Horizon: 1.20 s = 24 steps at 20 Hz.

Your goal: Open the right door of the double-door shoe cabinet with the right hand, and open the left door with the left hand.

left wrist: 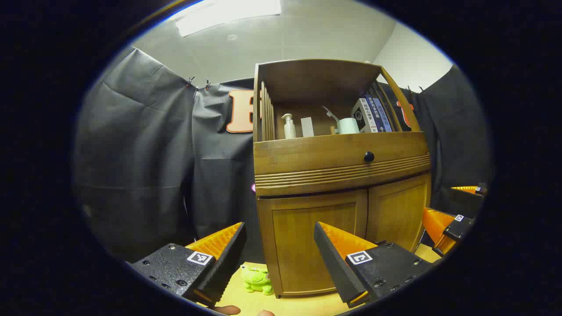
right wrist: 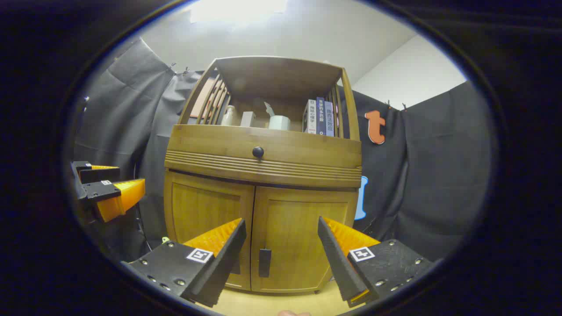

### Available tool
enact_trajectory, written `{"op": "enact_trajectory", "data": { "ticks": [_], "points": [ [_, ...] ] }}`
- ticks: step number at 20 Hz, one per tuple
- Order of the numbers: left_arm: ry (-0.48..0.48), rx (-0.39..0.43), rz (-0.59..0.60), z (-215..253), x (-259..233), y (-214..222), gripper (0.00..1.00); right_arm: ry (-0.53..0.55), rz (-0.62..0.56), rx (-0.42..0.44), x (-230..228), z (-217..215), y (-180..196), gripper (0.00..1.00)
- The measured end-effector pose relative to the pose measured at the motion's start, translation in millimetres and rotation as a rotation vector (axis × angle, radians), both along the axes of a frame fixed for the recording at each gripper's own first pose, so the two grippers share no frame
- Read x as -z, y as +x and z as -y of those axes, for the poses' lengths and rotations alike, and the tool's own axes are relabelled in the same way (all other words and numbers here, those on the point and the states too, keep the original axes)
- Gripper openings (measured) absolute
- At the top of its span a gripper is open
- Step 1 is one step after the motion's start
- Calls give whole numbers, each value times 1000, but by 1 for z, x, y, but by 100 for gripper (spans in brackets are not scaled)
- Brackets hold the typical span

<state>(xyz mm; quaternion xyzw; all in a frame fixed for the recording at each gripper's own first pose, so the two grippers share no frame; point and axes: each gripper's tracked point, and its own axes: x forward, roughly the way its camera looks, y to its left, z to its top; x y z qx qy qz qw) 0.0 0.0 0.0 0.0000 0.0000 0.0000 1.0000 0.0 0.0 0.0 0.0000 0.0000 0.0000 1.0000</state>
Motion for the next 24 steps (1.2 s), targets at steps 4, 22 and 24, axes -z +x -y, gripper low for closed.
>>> {"op": "enact_trajectory", "data": {
  "ticks": [4,22,24],
  "points": [
    [-34,20,-23,4,5,4,95,-13,-6,-3,5,-1,4,97],
    [-94,28,-67,-7,21,21,96,38,-182,-67,72,-20,30,96],
    [-91,32,-75,-10,24,21,96,55,-258,-82,97,-25,42,90]
  ]
}}
